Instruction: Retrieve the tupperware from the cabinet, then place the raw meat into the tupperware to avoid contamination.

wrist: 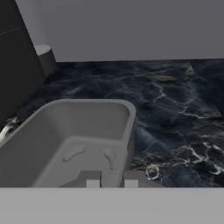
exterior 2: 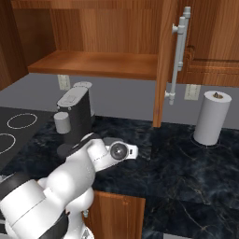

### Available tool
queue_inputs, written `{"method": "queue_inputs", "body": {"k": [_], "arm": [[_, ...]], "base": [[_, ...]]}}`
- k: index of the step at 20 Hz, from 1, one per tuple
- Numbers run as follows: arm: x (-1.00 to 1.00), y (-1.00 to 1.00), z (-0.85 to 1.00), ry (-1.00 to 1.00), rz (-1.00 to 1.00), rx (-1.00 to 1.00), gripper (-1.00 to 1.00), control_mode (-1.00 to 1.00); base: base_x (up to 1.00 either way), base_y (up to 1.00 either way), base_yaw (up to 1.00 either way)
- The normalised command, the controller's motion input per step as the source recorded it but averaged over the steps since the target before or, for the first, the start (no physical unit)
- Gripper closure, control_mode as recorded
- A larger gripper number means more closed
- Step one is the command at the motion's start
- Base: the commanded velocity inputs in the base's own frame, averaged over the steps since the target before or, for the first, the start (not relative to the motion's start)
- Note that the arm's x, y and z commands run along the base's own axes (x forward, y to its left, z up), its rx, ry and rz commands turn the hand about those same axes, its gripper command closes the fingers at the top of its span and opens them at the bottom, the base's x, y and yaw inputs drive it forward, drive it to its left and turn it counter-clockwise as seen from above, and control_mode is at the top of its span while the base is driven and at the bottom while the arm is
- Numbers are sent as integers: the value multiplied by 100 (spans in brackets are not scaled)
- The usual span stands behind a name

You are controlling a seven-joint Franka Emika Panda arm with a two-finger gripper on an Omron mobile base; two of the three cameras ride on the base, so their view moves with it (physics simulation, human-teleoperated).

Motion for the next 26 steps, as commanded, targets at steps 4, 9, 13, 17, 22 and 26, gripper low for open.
{"method": "queue_inputs", "body": {"k": [4, 9, 13, 17, 22, 26], "arm": [[7, 0, -31, 0, 1, 0, 100, -100], [6, -2, -27, 0, 1, 0, 100, -100], [6, -6, -23, -1, 0, 0, 100, -100], [5, -2, -11, 0, 0, 0, 100, -100], [0, 0, 0, 0, 0, 0, -100, -100], [0, 0, 19, 0, -2, 0, -100, -100]], "base": [[0, 0, 0], [0, 0, 0], [0, 0, 0], [0, 0, 0], [0, 0, 0], [0, 0, 0]]}}
